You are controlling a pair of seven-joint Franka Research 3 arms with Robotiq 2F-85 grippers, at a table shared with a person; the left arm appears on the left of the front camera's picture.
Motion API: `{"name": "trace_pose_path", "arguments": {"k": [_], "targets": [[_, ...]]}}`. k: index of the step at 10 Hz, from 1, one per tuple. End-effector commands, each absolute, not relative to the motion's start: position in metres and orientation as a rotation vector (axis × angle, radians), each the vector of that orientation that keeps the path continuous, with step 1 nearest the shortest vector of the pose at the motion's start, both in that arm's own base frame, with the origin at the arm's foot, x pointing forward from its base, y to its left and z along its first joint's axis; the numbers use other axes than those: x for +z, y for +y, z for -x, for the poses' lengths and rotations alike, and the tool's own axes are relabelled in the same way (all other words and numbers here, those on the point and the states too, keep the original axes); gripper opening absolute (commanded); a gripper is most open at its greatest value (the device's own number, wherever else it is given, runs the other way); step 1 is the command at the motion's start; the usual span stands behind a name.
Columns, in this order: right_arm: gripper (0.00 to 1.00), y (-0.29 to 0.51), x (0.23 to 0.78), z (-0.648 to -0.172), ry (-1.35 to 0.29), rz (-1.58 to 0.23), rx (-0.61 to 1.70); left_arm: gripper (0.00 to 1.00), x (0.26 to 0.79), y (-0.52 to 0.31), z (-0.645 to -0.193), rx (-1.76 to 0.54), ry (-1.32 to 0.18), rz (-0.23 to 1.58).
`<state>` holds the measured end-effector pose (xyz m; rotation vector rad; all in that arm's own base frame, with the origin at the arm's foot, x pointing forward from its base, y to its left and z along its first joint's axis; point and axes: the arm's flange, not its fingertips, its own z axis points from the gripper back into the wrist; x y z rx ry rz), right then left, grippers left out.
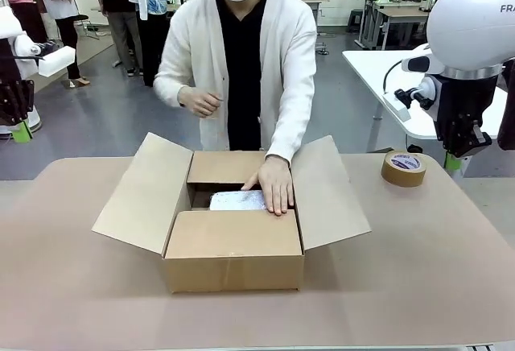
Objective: Wrap the clocks to prevent damage.
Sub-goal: Push the right (or left) flap of the Package Box to close it.
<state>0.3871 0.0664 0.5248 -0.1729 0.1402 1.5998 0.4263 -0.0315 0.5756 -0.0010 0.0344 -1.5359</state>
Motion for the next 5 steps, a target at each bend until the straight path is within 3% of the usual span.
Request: {"name": "trace_pose_path", "arguments": {"k": [1, 5], "targets": [[0.01, 0.0638, 0.5219, -0.3855, 0.144, 0.18, 1.61, 0.0, 0.5765, -0.0296, -0.4259, -1.549, 0.037, 0.001], [0.01, 0.0638, 0.5219, -0.3855, 0.144, 0.18, 1.61, 0.0, 0.5765, -0.0296, -0.4259, -1.549, 0.037, 0.001]]}}
